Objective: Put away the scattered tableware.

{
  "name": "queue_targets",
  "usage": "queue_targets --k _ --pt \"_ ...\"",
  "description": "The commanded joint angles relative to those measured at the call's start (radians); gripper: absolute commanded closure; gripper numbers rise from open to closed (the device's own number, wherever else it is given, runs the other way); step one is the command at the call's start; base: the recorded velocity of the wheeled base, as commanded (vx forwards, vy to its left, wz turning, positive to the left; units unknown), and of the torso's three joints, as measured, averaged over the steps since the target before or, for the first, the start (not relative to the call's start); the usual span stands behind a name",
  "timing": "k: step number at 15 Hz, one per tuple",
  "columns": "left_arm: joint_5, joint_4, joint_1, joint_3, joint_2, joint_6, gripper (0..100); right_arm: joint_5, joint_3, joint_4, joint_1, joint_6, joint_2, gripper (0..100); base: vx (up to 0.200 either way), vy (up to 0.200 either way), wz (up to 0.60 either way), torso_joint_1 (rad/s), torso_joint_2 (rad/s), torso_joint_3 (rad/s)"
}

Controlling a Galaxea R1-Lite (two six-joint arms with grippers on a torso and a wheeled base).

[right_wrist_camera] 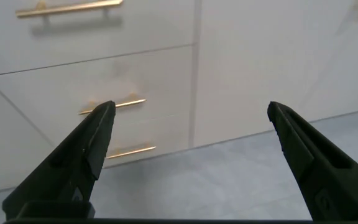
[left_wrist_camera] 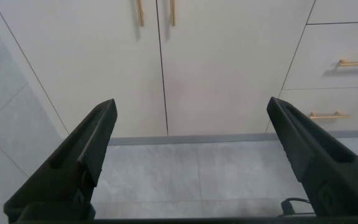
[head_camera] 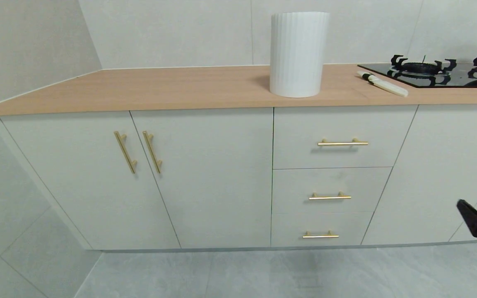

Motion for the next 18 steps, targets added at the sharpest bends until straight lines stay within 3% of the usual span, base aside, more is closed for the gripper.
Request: queue_targets --k 1,3,6,10,12,14,18 --pt "0.000 0.000 0.000 0.000 0.000 0.000 0 -0.025 0.069 0.308 -0.142 -0.116 -0.534 0 0.000 0.000 0.00 0.000 0.00 0.000" --pt "0.000 0.000 0.000 0.000 0.000 0.000 0 0.064 0.029 0.554 -0.233 -0.153 -0.799 0 0.000 0.000 0.00 0.000 0.00 0.000" --pt "0.000 0.000 0.000 0.000 0.000 0.000 0 0.079 -0.043 0.825 -0.265 -0.191 -1.028 0 0.000 0.000 0.00 0.000 0.00 0.000" --pt "0.000 0.000 0.000 0.000 0.000 0.000 0 0.242 -0.008 0.855 -0.302 -0.141 -1.089 0 0.000 0.000 0.00 0.000 0.00 0.000" --pt "0.000 0.000 0.000 0.000 0.000 0.000 0 0.438 0.041 0.850 -0.302 -0.059 -1.089 0 0.000 0.000 0.00 0.000 0.00 0.000" --pt "0.000 0.000 0.000 0.000 0.000 0.000 0 0.522 0.083 0.864 -0.302 -0.035 -1.089 0 0.000 0.000 0.00 0.000 0.00 0.000" --pt "0.000 0.000 0.000 0.000 0.000 0.000 0 0.555 0.081 0.951 -0.302 -0.030 -1.089 0 0.000 0.000 0.00 0.000 0.00 0.000"
